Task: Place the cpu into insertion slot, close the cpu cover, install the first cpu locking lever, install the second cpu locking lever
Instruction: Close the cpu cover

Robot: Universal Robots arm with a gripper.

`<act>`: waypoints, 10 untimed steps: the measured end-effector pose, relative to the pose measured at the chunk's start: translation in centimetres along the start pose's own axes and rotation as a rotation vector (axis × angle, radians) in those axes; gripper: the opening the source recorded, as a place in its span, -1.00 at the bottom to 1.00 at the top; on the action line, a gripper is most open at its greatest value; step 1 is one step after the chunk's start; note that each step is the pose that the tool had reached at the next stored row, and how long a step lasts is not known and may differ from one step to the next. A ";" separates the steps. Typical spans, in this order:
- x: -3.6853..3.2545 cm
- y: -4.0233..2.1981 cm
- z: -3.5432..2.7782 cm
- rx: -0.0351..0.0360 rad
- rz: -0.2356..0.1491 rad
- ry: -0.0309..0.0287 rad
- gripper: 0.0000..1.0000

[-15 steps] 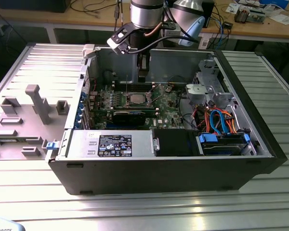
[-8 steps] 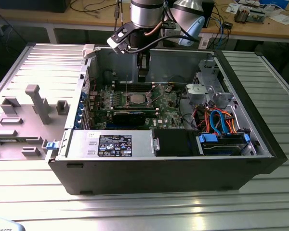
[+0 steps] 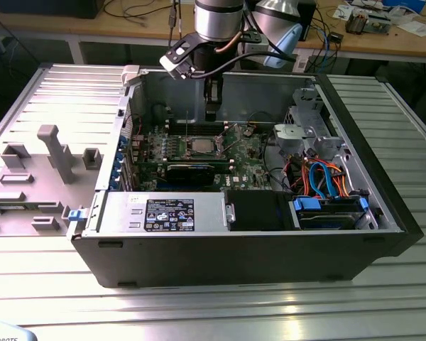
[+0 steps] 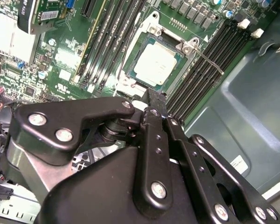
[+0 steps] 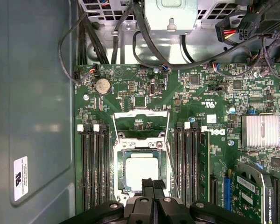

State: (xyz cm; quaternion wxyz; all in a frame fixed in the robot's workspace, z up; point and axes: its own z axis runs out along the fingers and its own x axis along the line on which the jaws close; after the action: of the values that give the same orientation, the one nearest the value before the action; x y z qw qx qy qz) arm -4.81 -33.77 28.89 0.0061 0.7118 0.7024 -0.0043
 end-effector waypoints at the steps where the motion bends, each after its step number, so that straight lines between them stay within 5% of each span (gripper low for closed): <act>1: 0.00 0.04 0.00 0.0000 0.000 0.0000 -0.79; 10: 0.00 0.27 0.00 0.0000 0.000 0.0001 -0.79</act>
State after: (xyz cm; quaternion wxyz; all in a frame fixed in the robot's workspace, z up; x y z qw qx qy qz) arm -4.54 -33.77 28.89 0.0061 0.7118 0.7023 -0.0042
